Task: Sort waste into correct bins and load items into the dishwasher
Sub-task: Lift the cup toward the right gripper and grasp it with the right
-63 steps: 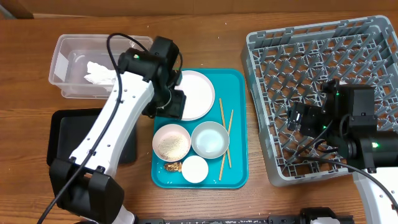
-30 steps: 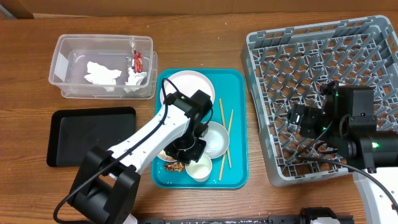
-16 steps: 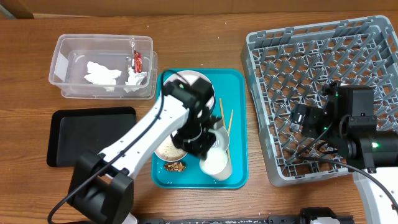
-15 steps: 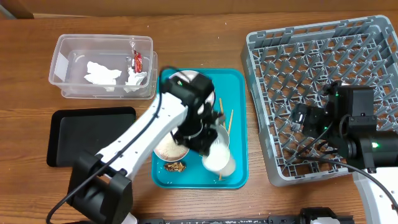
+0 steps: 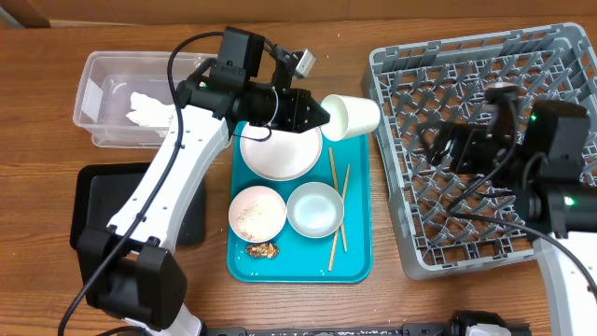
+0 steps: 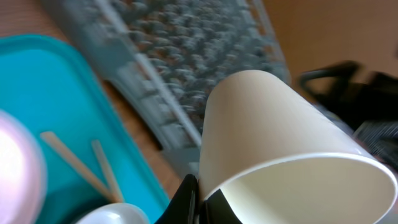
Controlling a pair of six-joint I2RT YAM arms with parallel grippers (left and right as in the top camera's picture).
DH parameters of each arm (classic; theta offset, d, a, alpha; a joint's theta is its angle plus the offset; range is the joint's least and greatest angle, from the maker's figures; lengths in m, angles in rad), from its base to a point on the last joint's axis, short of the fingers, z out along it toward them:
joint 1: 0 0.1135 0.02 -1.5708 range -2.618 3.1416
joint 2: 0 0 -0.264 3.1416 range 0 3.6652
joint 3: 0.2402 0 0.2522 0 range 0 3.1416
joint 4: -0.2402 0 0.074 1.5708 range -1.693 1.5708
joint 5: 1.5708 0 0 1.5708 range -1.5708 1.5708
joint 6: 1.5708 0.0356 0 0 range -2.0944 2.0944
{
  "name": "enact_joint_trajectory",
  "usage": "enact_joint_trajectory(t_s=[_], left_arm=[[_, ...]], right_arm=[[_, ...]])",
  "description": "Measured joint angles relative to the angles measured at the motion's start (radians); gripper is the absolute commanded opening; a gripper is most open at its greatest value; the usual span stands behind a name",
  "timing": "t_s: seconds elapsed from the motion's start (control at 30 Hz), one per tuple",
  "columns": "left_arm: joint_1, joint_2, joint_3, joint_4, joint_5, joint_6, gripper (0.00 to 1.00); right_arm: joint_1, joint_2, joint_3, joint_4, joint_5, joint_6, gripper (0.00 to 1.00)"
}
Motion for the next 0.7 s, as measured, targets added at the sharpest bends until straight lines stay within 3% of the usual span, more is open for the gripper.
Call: enact_joint_trajectory(t_s=[0.07, 0.23, 0.7], left_arm=[[0.001, 0.018, 0.000, 0.003, 0.117, 0.020, 0.04], [-0.002, 0.069, 0.000, 0.003, 0.328, 0.074, 0.04], [-0.040, 0.098, 0.000, 0.026, 0.476, 0.106, 0.04]], right_arm=[[0.000, 0.037, 0.000, 0.001, -0.178, -0.067, 1.00], [0.000, 0.105, 0.000, 0.005, -0.393, -0.144, 1.00], [0.000, 0.155, 0.000, 0.020, -0.587, -0.219, 1.00]])
